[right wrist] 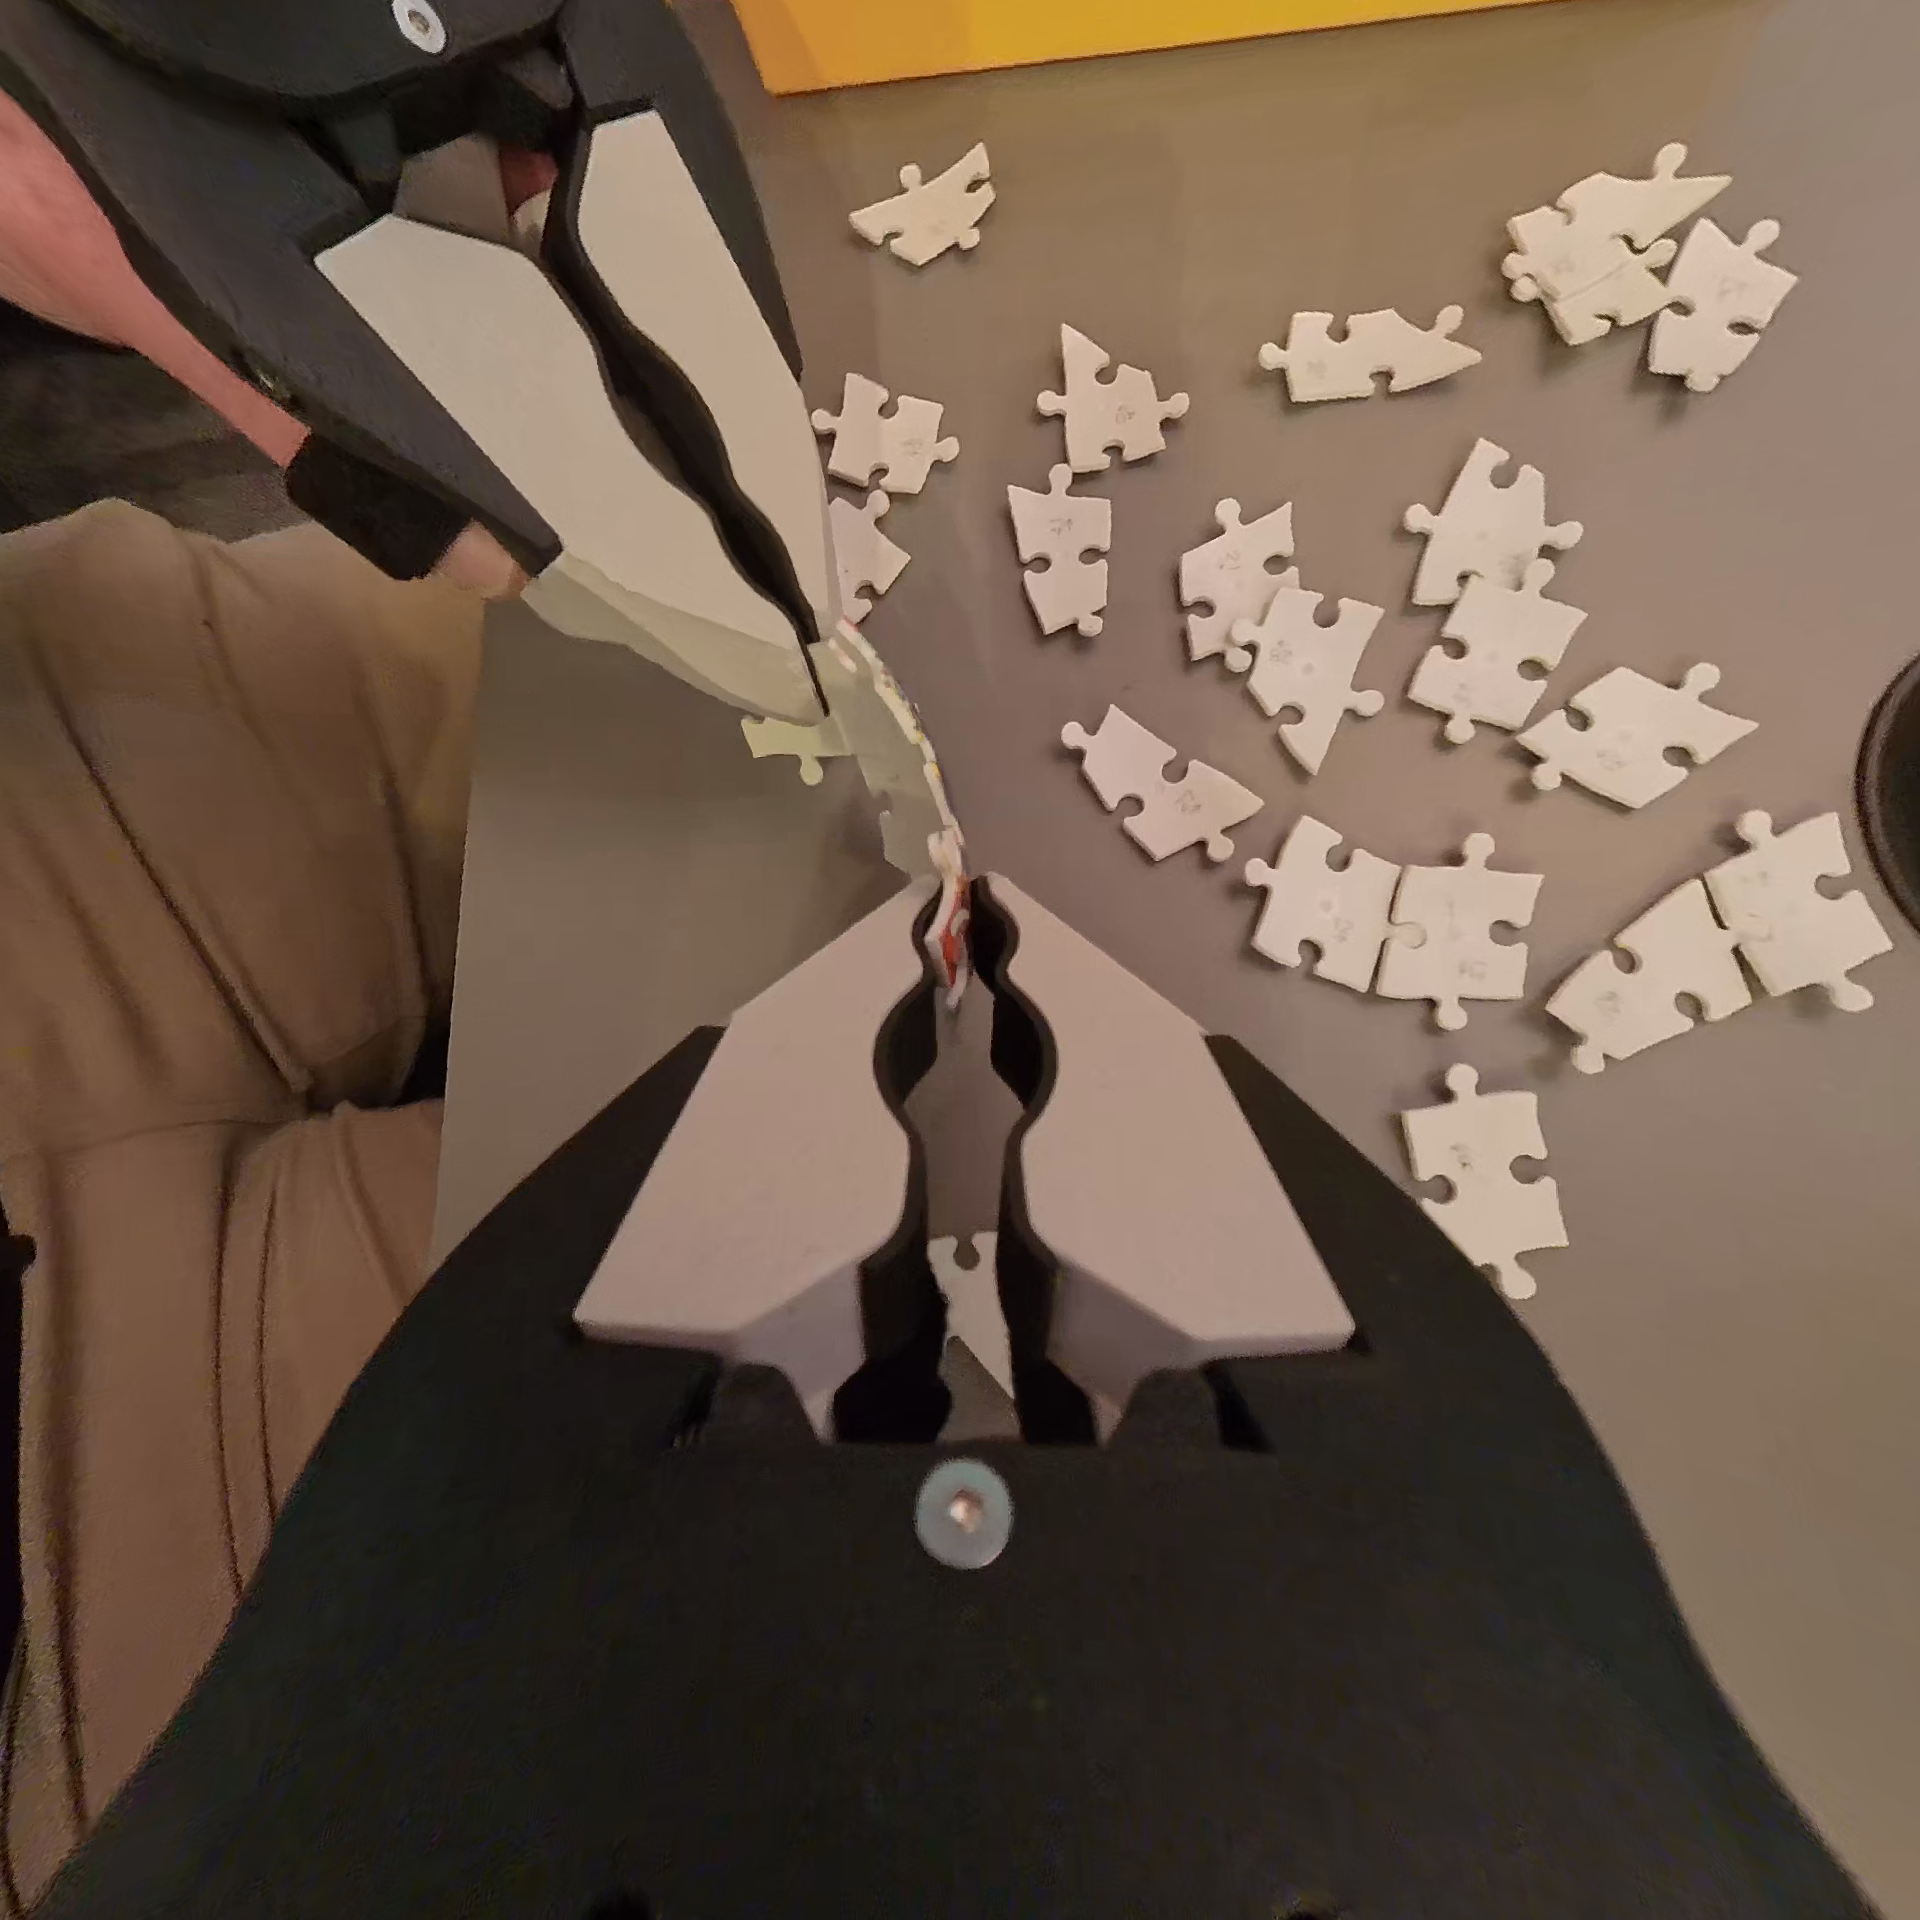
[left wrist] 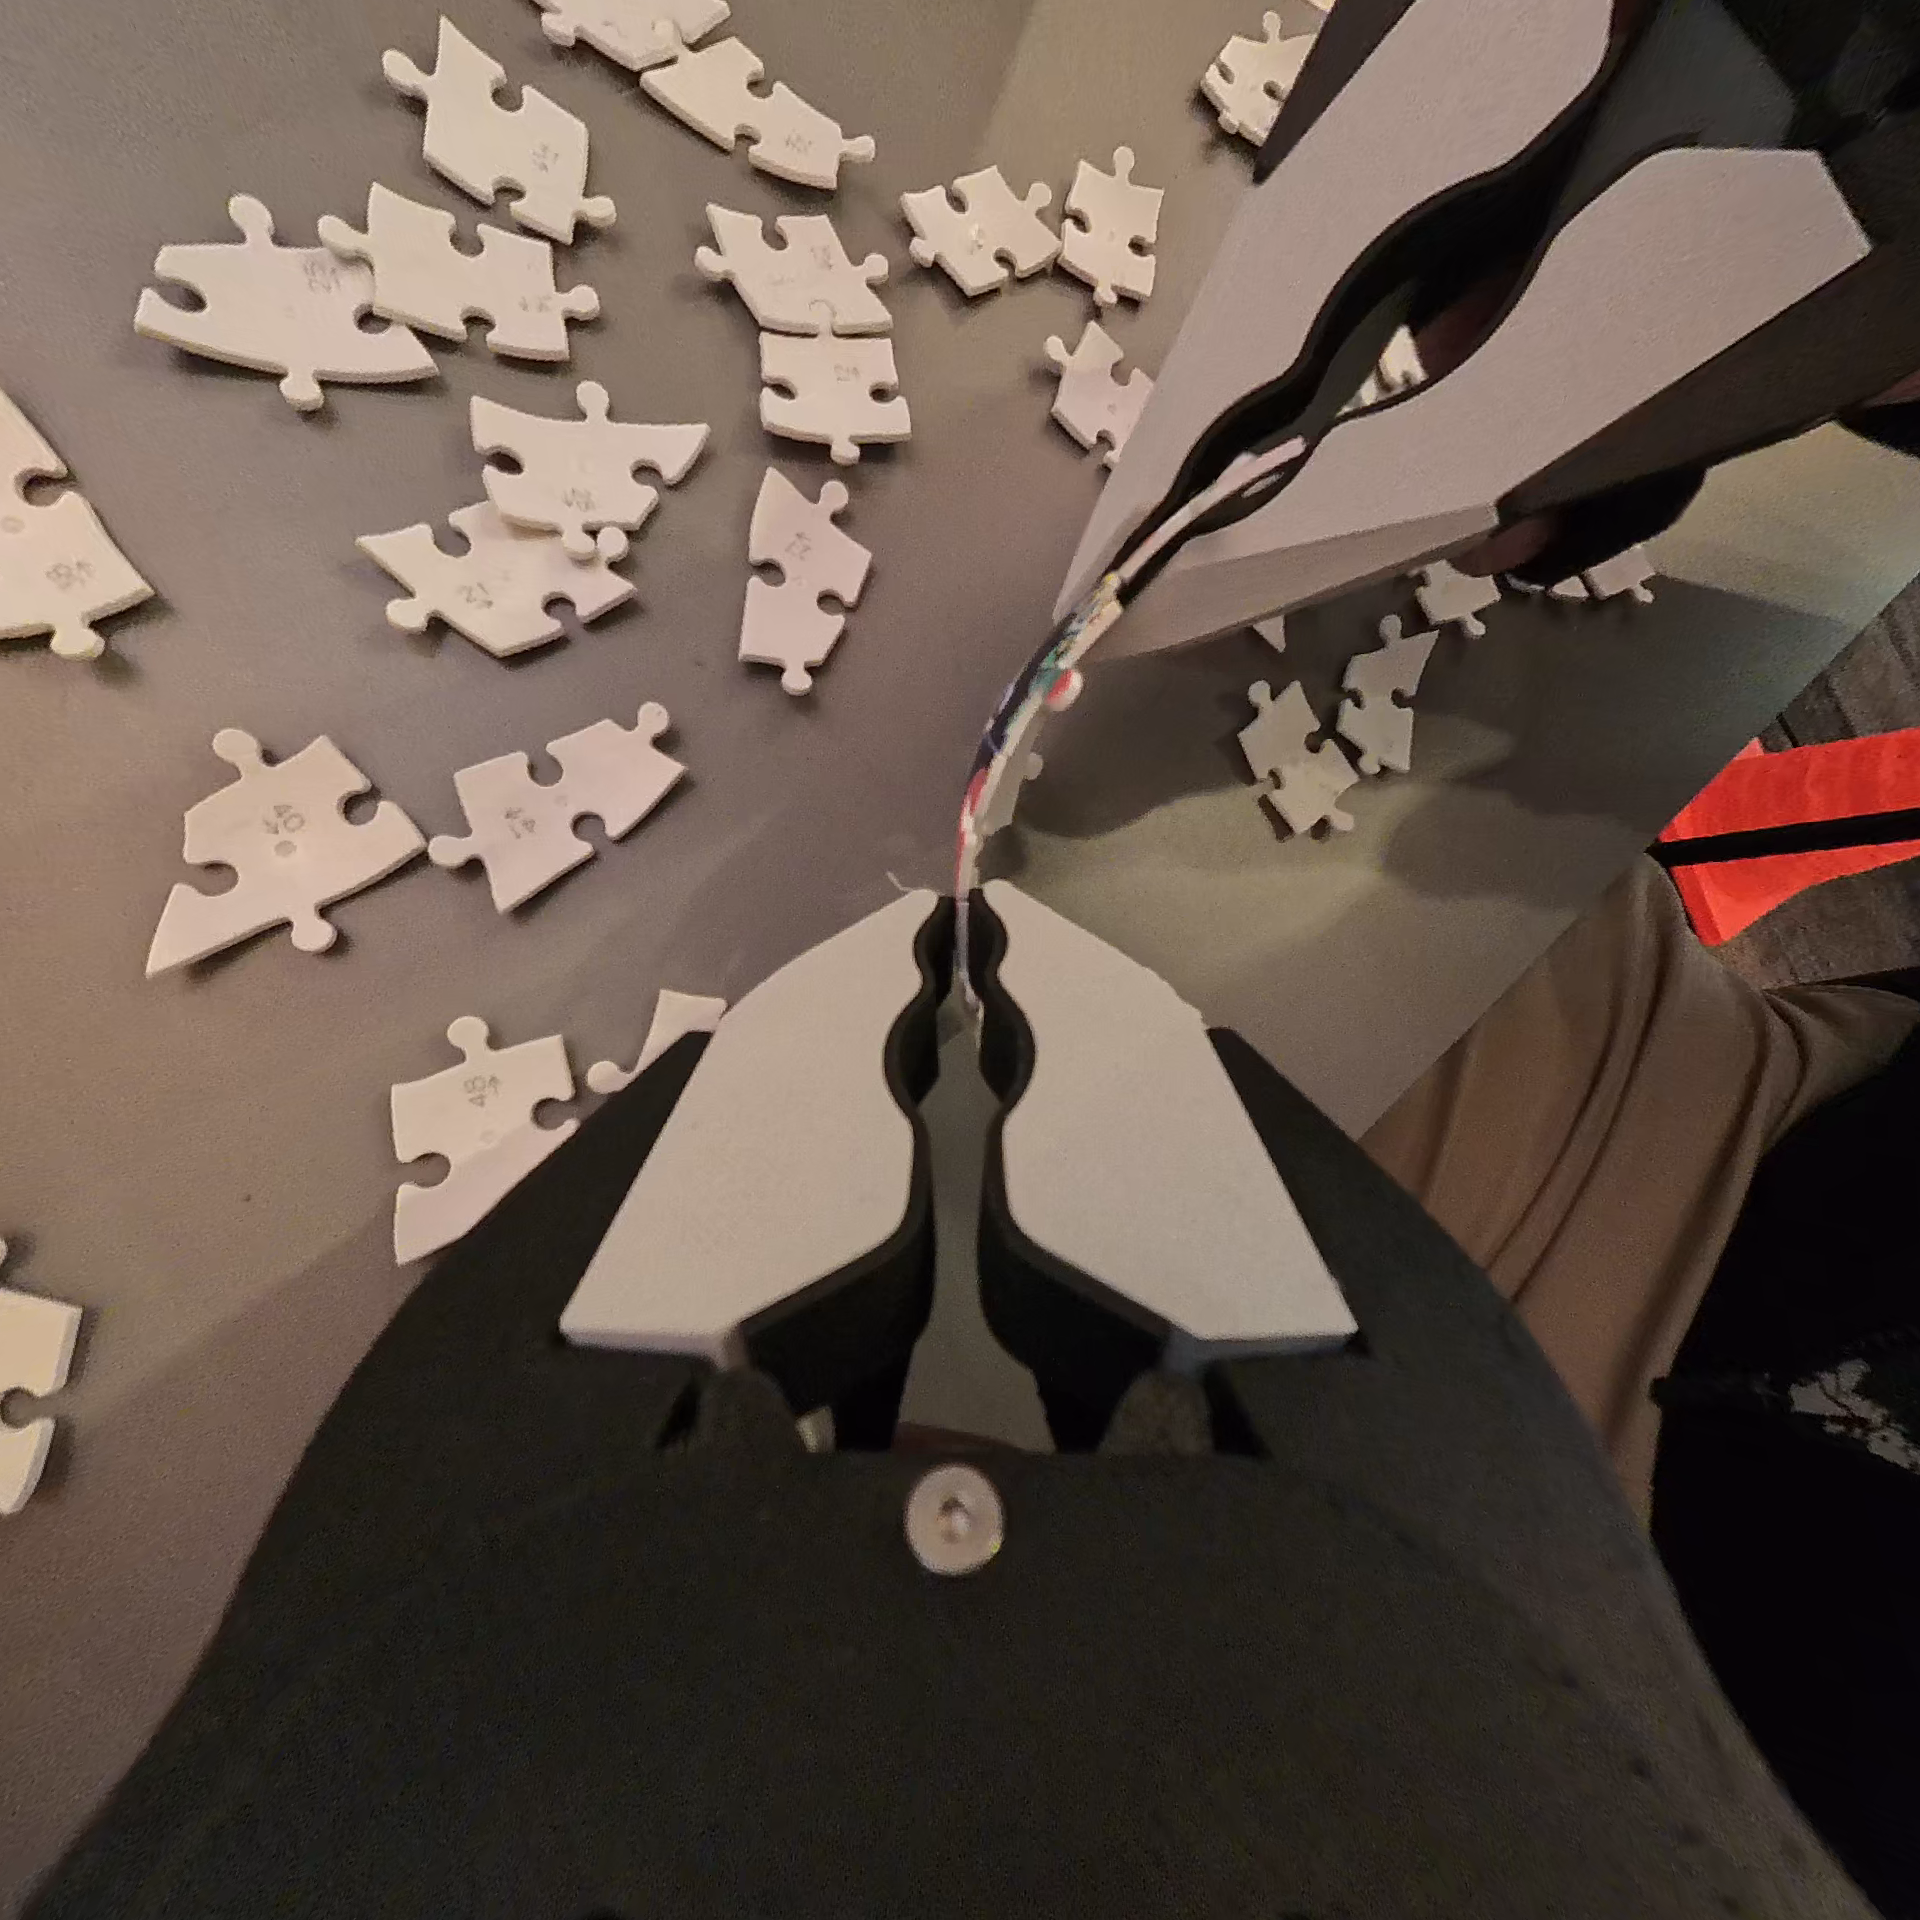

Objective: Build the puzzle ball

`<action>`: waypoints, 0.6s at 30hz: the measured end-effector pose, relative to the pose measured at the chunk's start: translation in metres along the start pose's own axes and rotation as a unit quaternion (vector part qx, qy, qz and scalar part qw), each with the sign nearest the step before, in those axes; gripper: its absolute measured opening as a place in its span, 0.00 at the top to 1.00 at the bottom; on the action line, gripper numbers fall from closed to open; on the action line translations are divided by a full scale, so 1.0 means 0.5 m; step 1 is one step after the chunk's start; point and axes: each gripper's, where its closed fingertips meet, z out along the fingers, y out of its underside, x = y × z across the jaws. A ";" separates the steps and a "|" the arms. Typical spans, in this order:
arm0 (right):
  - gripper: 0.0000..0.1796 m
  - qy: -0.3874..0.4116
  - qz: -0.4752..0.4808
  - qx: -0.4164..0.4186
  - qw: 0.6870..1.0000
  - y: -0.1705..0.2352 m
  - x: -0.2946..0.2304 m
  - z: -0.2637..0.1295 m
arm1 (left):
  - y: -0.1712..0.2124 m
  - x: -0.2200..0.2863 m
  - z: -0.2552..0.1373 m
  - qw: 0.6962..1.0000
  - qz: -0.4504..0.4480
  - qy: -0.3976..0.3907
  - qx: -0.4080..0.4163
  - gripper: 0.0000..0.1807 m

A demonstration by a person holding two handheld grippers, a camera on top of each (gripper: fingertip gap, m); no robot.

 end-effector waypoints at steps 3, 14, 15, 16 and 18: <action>0.96 -0.002 0.013 0.013 1.000 -0.005 0.003 -0.006 | -0.004 0.002 -0.002 1.000 -0.006 0.005 0.006 0.99; 1.00 -0.015 0.047 0.023 0.999 -0.006 -0.002 -0.004 | 0.002 0.002 -0.003 1.000 -0.011 0.000 0.010 0.99; 0.99 -0.014 0.051 0.024 0.998 -0.008 -0.003 -0.004 | 0.003 0.002 -0.003 1.000 -0.014 0.001 0.010 0.99; 0.96 -0.018 0.057 0.027 0.998 -0.010 -0.004 -0.004 | 0.004 0.003 -0.003 1.000 -0.017 0.003 0.010 0.99; 0.92 -0.027 0.066 0.030 0.997 -0.013 -0.007 -0.009 | 0.003 0.005 -0.003 1.000 -0.023 0.008 0.015 0.99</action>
